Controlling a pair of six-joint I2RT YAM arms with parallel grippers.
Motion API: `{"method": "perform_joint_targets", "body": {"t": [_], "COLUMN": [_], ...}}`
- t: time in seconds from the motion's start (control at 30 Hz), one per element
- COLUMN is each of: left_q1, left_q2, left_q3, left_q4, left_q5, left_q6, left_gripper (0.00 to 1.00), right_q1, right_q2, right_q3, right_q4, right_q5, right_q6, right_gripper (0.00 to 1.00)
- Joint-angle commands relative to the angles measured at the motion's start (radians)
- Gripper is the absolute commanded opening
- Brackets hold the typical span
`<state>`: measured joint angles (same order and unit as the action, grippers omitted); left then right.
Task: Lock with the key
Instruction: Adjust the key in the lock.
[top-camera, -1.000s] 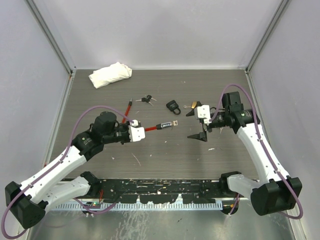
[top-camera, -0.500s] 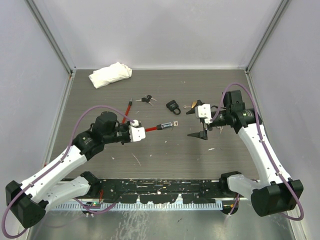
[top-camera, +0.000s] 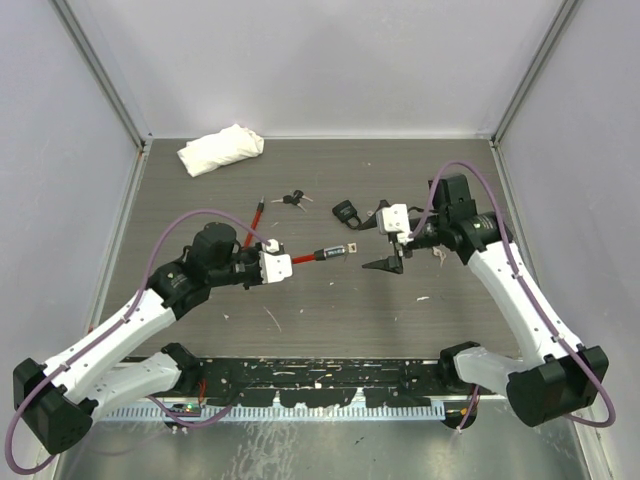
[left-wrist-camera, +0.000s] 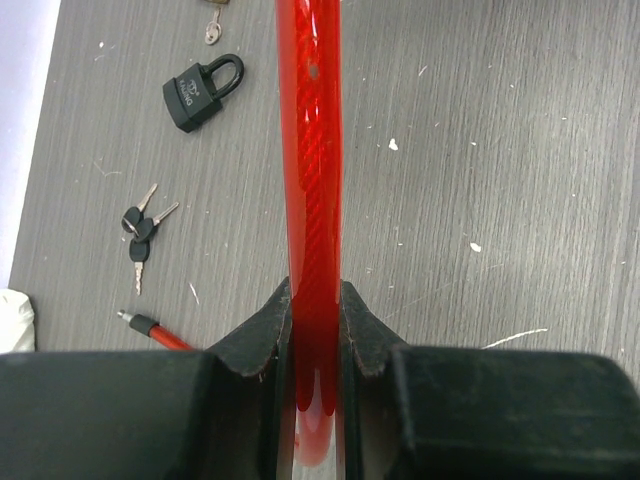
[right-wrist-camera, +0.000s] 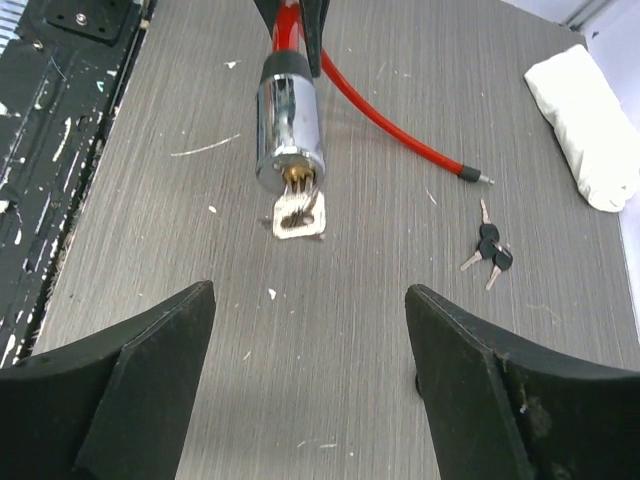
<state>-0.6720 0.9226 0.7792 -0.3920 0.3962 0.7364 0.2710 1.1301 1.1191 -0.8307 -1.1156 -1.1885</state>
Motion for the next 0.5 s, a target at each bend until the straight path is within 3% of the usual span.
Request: {"method": "perform_joint_targets", "body": {"t": [0.0, 0.47], "left_q1": [0.005, 0.005], "left_q2": [-0.008, 0.001], "left_q3": [0.013, 0.013], "left_q4": [0.089, 0.090], "left_q5": [0.026, 0.029], "left_q6": [-0.012, -0.015], "left_gripper": [0.00, 0.00], "right_q1": [0.057, 0.070], "right_q2": [0.015, -0.036], "right_q3": [0.064, 0.136], "right_q4": [0.094, -0.063], "right_q5": [0.014, 0.071], "right_q6": [0.086, 0.057], "right_gripper": [0.81, 0.73]}}
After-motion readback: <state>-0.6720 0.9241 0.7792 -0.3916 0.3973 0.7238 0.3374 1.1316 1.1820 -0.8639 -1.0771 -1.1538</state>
